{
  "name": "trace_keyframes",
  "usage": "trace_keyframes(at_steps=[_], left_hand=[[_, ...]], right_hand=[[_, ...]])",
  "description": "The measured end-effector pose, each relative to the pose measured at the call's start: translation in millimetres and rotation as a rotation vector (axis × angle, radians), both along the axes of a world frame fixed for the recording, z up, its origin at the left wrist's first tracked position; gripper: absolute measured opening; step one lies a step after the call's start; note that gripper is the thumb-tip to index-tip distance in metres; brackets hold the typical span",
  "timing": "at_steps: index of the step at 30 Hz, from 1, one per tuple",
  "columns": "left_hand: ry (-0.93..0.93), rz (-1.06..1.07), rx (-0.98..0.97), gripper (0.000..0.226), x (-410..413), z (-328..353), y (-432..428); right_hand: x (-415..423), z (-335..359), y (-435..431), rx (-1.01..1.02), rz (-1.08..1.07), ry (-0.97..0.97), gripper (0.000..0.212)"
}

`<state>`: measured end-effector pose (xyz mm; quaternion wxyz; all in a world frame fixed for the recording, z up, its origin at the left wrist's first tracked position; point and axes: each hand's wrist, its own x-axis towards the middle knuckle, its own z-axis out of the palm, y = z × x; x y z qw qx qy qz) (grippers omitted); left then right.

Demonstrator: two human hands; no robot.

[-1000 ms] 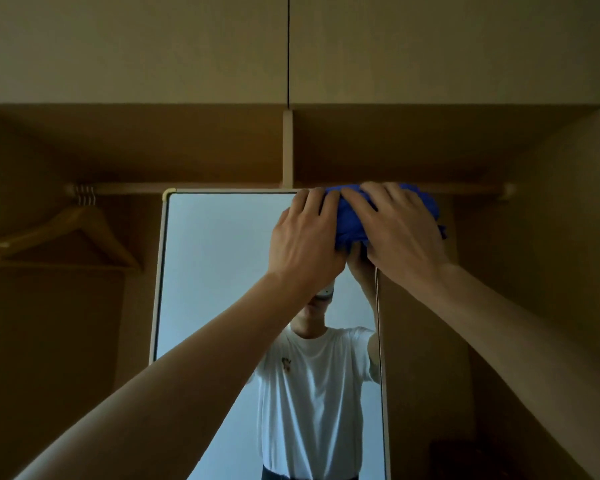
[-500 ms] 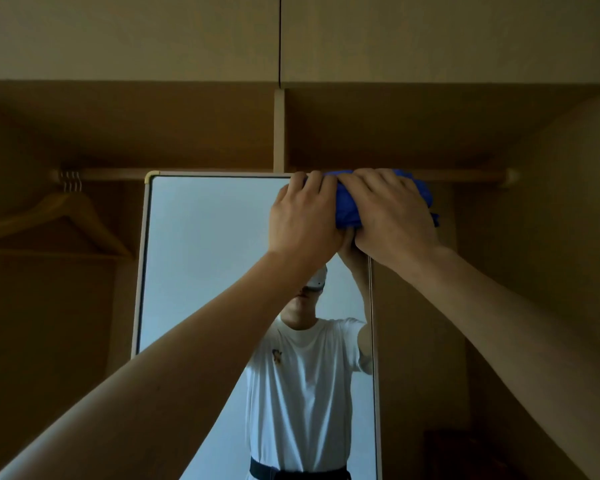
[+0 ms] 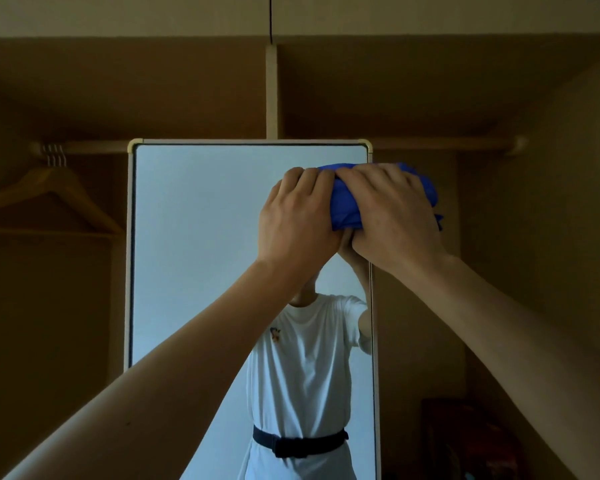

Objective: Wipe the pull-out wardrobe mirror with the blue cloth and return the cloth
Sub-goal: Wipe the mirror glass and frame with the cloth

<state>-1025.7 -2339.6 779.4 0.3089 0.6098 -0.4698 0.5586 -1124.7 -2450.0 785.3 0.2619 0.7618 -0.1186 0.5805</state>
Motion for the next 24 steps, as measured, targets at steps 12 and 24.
trace_keyframes(at_steps=[12,24], left_hand=[[-0.004,-0.049,0.028,0.054,8,-81,3],[0.012,-0.101,0.034,0.052,12,-180,6]], right_hand=[[-5,-81,3,0.050,0.001,0.069,0.064],[-8,-177,5,0.105,0.009,0.122,0.059]])
